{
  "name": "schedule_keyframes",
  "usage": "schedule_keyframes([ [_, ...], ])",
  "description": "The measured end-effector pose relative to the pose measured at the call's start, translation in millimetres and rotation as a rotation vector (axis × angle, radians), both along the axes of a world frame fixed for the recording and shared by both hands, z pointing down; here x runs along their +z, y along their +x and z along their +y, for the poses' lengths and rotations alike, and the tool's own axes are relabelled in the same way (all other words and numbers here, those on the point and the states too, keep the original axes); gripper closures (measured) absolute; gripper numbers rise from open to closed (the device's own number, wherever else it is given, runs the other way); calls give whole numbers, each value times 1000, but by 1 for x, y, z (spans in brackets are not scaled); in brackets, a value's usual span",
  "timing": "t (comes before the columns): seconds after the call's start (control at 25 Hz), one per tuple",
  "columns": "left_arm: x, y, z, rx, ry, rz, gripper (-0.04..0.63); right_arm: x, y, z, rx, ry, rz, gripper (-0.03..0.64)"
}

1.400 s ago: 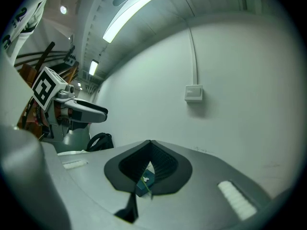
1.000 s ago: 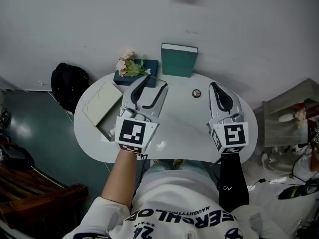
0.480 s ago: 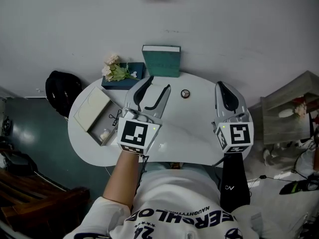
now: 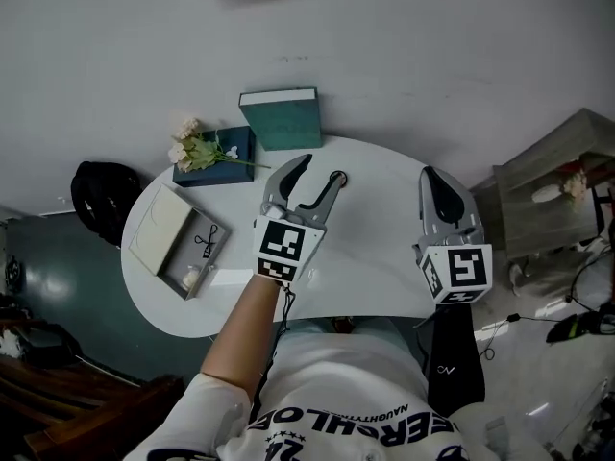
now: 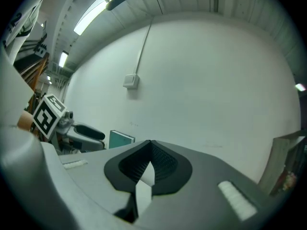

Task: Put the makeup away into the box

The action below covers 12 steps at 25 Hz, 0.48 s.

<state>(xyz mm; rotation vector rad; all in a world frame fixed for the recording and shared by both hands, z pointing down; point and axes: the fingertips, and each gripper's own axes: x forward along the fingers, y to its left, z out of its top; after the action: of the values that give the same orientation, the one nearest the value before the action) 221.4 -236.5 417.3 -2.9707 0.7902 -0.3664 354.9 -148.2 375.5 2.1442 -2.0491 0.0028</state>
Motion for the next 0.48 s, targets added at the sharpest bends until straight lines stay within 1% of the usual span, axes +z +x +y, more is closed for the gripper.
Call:
schedule_keyframes([
  [0.12,52,19,-8,15,-93,-53,356,8,12,10,27,-22,4,586],
  [0.24,105,32,-15,22,-178,-123,315,14,24,20,55,-40,7,586],
  [0.36,150,43,-23,22,-232,-193,287,17,36,25,75,-55,16,586],
  [0.48,190,49,-30,9,-282,-258,278,22,49,32,92,-81,34,586],
])
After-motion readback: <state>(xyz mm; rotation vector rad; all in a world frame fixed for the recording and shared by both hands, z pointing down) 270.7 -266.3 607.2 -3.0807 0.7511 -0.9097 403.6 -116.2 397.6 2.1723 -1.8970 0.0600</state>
